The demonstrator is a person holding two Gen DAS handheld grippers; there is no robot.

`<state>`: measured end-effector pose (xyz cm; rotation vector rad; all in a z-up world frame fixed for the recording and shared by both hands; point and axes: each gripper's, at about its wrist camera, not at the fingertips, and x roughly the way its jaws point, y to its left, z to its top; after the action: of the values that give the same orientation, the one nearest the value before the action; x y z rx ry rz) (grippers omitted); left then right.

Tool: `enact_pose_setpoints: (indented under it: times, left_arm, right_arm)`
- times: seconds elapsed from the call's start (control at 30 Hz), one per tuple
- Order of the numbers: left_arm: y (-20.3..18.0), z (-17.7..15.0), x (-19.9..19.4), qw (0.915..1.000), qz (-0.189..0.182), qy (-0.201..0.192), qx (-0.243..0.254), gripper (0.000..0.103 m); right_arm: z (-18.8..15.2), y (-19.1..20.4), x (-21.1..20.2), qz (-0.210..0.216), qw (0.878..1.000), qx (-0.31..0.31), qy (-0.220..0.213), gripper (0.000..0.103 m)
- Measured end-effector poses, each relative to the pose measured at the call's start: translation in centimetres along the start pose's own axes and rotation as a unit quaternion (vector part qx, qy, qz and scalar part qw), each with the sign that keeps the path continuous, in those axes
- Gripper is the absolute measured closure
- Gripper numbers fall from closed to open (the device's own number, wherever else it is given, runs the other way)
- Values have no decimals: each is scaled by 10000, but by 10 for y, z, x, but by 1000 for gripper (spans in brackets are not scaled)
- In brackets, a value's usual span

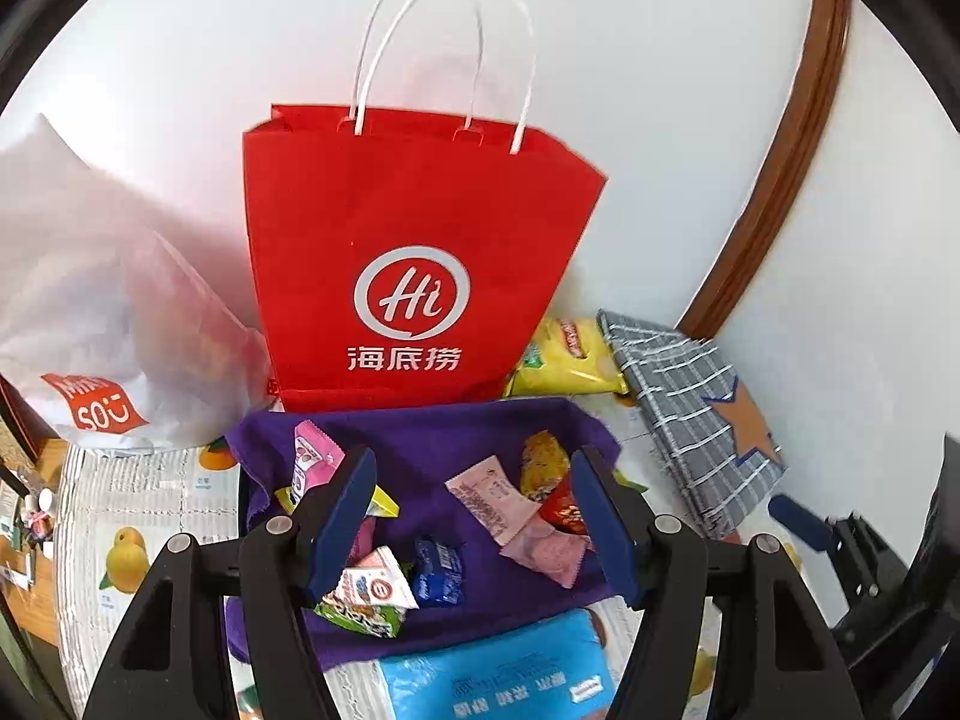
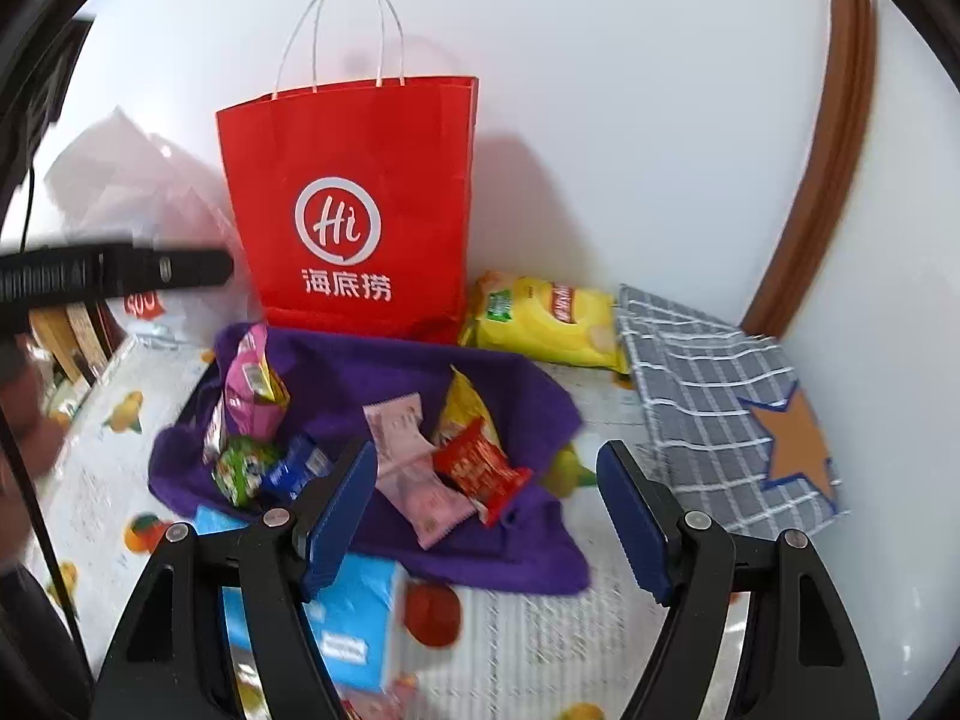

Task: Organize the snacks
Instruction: 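Move both open tools back toward the packets beside the tissue pack, then grasp the panda snack bag with the right tool while the left tool grasps the white wrapper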

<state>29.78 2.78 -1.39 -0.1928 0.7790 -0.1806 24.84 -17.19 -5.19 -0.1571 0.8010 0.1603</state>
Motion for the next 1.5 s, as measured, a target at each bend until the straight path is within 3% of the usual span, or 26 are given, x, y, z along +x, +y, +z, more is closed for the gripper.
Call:
enact_pose_setpoints:
  times: [0.2, 0.4, 0.7, 1.0, 1.1, 1.5]
  left_arm:
    - [-9, -19, -27, 10000, -57, -5, 4, 38]
    - [-18, -45, -55, 9986, 378, -115, 338, 38]
    - [2, -93, -74, 9983, 590, -37, -25, 37]
    - [2, -146, -87, 9965, 832, 9, -5, 34]
    - [5, -157, -83, 9952, 971, 75, -33, 34]
    - [32, -187, -50, 9942, 820, 605, -343, 34]
  right_arm:
    - [-24, 0, -21, 379, 9992, 149, 47, 28]
    - [-43, 3, -26, 688, 9965, 435, 175, 28]
    - [-72, 13, -48, 717, 9970, 302, -47, 28]
    - [-101, 20, -66, 648, 9969, 274, -362, 28]
    - [-109, 19, -61, 659, 9969, 352, -260, 28]
    - [-136, 23, -21, 971, 9934, 433, 423, 33]
